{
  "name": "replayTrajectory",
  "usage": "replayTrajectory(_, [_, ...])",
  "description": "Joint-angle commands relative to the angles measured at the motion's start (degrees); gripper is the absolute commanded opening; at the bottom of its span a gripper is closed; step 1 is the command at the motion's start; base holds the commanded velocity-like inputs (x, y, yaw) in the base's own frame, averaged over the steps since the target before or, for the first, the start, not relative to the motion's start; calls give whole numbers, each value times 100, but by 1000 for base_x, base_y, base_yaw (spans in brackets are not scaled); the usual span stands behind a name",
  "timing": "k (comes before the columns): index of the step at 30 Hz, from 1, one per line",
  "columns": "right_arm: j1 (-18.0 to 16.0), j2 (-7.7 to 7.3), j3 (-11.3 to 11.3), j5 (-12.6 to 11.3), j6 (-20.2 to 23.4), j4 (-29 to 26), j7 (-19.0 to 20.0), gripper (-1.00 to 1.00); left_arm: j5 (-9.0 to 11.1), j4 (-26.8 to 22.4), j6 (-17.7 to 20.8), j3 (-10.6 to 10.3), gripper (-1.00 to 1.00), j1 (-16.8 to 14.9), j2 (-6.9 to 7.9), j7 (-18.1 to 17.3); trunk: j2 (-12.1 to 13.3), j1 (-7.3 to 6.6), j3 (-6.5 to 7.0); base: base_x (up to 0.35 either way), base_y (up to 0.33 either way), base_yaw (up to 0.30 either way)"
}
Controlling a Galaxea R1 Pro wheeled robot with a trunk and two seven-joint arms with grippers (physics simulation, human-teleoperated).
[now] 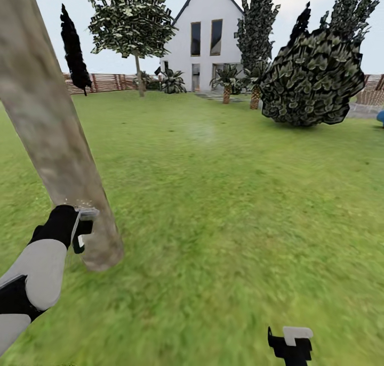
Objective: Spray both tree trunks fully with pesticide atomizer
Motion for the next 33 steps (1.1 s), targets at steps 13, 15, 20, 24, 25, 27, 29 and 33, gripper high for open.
replayTrajectory(13, [0, 0, 2, 0, 1, 1, 1, 100, 19, 94, -87, 795, -100, 425, 13, -23, 0, 0, 0, 178, -229, 230])
replayTrajectory(15, [-3, 0, 0, 0, 1, 1, 2, 100, 3, 90, -123, 786, -100, 599, 46, -22, 0, 0, 0, 207, -224, 11])
replayTrajectory(20, [-1, 0, 4, 0, 1, 1, 2, 100, -10, 60, -285, 774, -100, 786, 18, -16, 0, 0, 0, 206, -221, 109])
replayTrajectory(24, [-2, 0, 5, 0, 1, 1, 4, 100, -2, 12, -289, 774, -100, 791, 8, -13, 0, 0, 0, 153, -244, 267])
replayTrajectory(25, [-1, 0, 5, 0, 1, 1, 4, 100, -1, 9, -289, 774, -100, 791, 8, -17, 0, 0, 0, 177, -240, 275])
replayTrajectory(27, [-2, 0, 5, 0, 1, 1, 3, 100, 4, 7, -289, 775, -100, 791, 1, -20, 0, 0, 0, 192, -233, 274])
replayTrajectory(29, [0, 0, 2, 0, 1, 1, 8, 100, 7, 6, -290, 779, -100, 791, 1, -13, 0, 0, 0, 188, -231, 84])
replayTrajectory(33, [0, -2, -1, 38, -2, 1, 4, 100, 24, 6, -281, 774, -100, 791, 14, -11, 0, 0, 0, 150, -244, 6])
